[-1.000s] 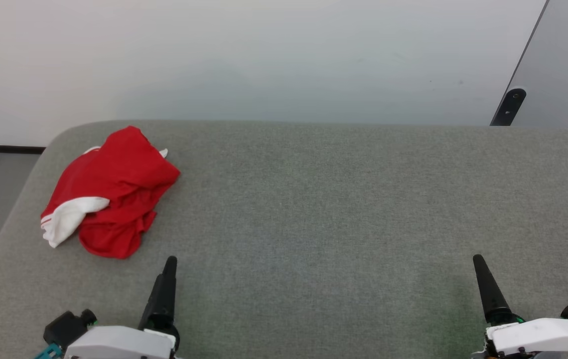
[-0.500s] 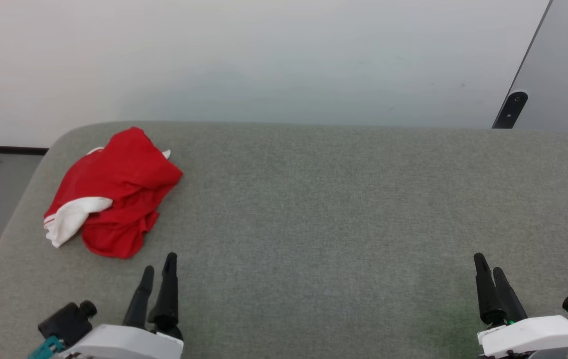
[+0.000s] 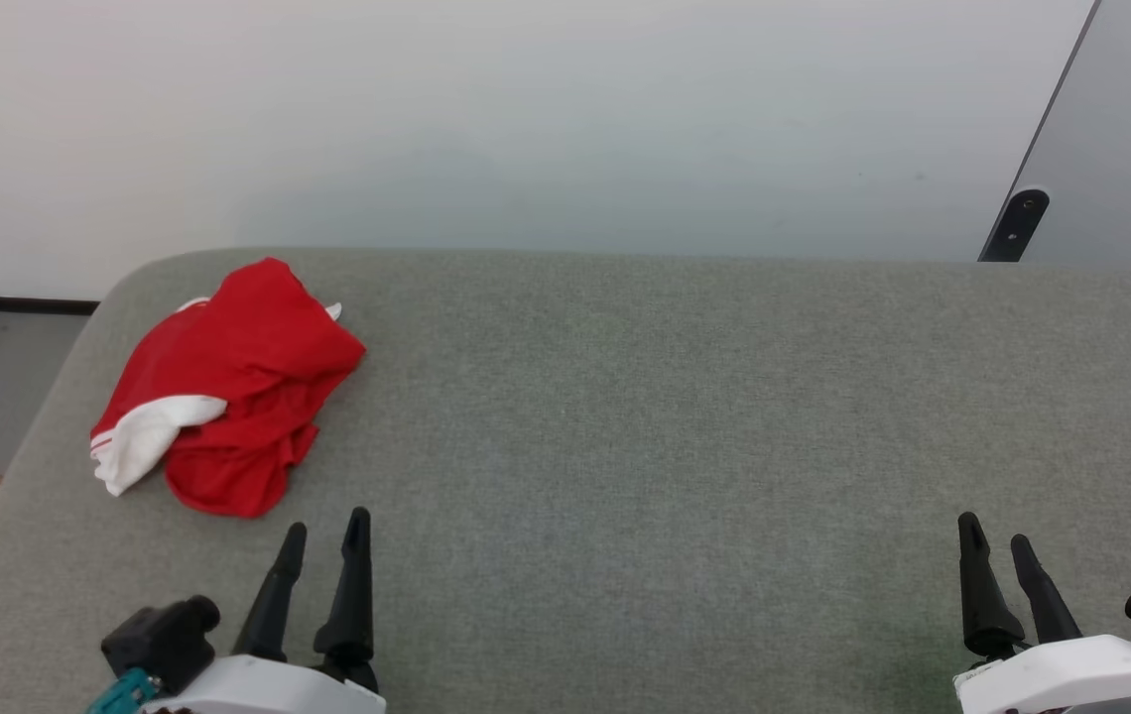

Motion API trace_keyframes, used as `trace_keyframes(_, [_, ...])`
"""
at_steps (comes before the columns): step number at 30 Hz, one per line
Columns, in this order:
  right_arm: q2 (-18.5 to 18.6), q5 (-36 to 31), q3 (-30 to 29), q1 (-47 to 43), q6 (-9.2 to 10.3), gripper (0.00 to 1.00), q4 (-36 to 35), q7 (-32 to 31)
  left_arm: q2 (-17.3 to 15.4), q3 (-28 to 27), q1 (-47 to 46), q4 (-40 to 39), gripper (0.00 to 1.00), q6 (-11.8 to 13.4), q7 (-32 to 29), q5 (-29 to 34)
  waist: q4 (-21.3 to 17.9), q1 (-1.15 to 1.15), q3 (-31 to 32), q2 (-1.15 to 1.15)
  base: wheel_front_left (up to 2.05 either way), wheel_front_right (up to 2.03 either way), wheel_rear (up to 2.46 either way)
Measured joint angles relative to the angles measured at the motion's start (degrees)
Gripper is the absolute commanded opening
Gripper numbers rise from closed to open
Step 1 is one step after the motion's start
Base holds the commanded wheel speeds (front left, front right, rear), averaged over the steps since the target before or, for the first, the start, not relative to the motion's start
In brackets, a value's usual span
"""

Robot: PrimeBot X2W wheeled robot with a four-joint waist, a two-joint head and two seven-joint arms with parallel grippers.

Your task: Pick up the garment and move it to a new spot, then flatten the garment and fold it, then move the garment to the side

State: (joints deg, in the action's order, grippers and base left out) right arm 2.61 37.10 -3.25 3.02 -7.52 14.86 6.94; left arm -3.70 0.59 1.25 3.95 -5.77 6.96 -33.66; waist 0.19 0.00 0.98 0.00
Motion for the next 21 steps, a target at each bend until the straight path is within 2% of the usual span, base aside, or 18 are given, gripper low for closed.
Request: trace_keyframes(21, [0.0, -14.2, -1.5, 0.0, 0.0, 1.0, 1.6, 3.2, -2.4, 4.0, 1.7, -3.1, 1.0, 2.7, 3.1, 13.1, -0.2, 0.0, 1.4, 0.0, 0.0, 0.0, 0.0])
